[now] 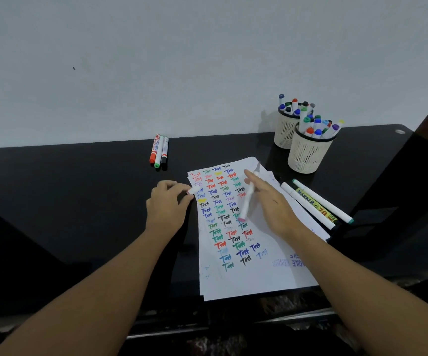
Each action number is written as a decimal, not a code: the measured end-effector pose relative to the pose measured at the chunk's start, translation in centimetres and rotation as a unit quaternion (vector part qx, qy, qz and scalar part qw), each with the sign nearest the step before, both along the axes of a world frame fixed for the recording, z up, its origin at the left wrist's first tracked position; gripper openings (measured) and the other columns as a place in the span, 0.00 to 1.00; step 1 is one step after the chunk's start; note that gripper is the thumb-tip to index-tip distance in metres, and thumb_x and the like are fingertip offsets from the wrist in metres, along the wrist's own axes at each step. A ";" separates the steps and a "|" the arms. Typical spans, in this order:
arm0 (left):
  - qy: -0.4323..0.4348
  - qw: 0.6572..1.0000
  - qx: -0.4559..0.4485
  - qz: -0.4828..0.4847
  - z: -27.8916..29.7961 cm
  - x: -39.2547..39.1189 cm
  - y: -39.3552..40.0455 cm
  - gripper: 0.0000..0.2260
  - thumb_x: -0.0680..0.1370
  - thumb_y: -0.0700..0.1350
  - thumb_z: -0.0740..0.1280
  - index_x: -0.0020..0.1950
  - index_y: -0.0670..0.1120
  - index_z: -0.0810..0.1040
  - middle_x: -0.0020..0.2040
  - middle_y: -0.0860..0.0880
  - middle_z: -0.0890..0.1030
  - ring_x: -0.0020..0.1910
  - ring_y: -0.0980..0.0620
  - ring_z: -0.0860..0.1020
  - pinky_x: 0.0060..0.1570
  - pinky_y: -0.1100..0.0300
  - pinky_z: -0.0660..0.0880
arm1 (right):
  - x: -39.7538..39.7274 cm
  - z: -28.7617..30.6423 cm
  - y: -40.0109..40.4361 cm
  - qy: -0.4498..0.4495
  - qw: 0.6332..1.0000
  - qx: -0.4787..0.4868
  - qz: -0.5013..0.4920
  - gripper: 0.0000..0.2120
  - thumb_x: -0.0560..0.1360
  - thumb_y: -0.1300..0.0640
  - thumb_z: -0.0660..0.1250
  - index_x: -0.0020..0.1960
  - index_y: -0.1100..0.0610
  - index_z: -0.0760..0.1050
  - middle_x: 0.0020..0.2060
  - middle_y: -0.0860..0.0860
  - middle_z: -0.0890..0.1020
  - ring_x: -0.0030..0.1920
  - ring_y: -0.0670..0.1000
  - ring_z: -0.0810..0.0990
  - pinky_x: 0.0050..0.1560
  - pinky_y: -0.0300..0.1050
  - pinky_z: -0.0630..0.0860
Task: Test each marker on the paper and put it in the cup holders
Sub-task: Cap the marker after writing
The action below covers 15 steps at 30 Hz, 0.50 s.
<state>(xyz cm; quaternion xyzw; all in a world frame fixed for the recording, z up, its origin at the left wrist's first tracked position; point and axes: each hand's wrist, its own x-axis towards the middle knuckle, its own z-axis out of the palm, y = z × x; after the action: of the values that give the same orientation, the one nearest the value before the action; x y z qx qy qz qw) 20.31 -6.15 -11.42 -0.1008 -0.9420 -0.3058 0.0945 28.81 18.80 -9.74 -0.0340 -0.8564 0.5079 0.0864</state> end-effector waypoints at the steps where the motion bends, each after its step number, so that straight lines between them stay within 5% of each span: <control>1: 0.008 1.000 0.003 -0.004 0.0 0.0 0.0 0.10 0.81 0.51 0.67 0.62 0.56 0.80 0.62 0.53 0.74 0.61 0.52 0.71 0.63 0.51 0.66 | 0.0 0.1 0.0 0.002 1.000 -0.007 -0.009 0.20 0.87 0.47 0.55 0.78 0.43 0.69 0.74 0.40 0.72 0.71 0.36 0.66 0.59 0.20 0.58; 6: 0.058 0.996 0.044 -0.045 0.2 0.6 0.1 0.09 0.83 0.43 0.64 0.61 0.52 0.79 0.52 0.54 0.79 0.49 0.57 0.75 0.49 0.59 0.75 | -0.8 1.7 -0.3 -0.039 0.997 -0.035 -0.056 0.12 0.86 0.51 0.61 0.65 0.37 0.74 0.59 0.43 0.83 0.53 0.44 0.83 0.48 0.53 0.85; 10: 0.062 0.996 0.046 -0.048 0.3 1.0 0.0 0.08 0.83 0.44 0.64 0.61 0.51 0.78 0.50 0.56 0.81 0.44 0.60 0.76 0.41 0.69 0.68 | -1.5 3.1 -0.1 -0.057 0.996 0.062 -0.001 0.21 0.83 0.50 0.67 0.70 0.42 0.61 0.54 0.45 0.84 0.47 0.50 0.84 0.54 0.53 0.83; 15: 0.060 0.996 0.051 -0.052 0.6 1.4 0.2 0.07 0.83 0.45 0.63 0.61 0.51 0.77 0.48 0.57 0.81 0.41 0.63 0.75 0.37 0.70 0.65 | -2.1 3.2 -1.6 -0.038 0.955 0.290 0.057 0.11 0.82 0.46 0.66 0.64 0.42 0.77 0.58 0.45 0.84 0.53 0.48 0.80 0.52 0.49 0.80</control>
<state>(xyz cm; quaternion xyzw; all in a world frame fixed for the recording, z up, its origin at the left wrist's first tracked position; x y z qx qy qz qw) 21.74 -5.91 -10.78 -0.1630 -0.9112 -0.3517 0.1396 26.70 17.24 -6.54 0.0217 -0.9700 0.2402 0.0309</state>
